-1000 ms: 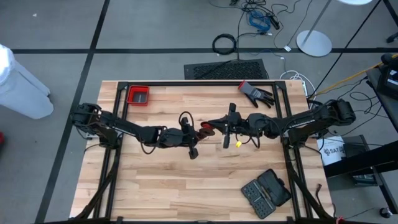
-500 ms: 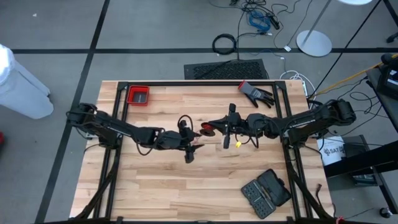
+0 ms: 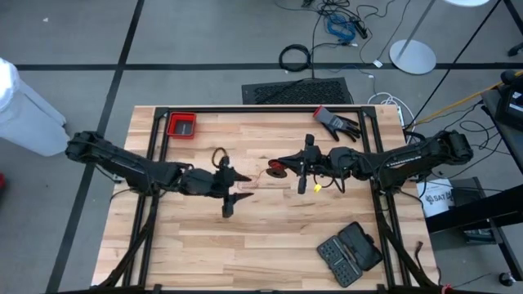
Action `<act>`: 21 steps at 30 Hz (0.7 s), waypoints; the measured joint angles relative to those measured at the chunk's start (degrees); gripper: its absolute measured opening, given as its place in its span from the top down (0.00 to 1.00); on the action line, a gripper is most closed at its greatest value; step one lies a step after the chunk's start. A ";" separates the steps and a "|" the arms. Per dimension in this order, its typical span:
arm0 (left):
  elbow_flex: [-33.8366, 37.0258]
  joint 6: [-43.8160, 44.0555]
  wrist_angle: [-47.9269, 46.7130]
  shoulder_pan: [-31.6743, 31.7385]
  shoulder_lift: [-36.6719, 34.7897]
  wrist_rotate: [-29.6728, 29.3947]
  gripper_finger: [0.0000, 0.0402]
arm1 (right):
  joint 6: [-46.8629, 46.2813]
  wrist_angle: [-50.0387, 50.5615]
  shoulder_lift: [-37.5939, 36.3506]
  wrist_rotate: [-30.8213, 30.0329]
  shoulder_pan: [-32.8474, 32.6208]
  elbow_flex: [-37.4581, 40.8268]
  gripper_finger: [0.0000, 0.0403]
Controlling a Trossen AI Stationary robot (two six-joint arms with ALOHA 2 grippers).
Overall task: Coil cords
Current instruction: Coil the red wire onto the spool
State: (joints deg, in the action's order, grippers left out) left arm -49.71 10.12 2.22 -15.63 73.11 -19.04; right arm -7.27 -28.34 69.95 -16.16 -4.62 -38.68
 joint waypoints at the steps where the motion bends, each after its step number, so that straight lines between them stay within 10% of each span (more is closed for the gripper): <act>1: -0.01 -1.78 1.70 -0.38 -0.07 -1.53 0.44 | 0.00 0.02 0.00 0.24 0.00 0.00 1.00; 21: -0.02 -19.52 22.33 -0.35 8.91 -8.18 0.44 | 2.61 -0.29 0.00 6.05 0.00 0.00 1.00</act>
State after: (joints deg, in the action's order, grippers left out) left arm -49.74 -9.40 24.54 -15.98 82.02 -27.22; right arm -4.66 -28.62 69.95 -10.11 -4.62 -38.68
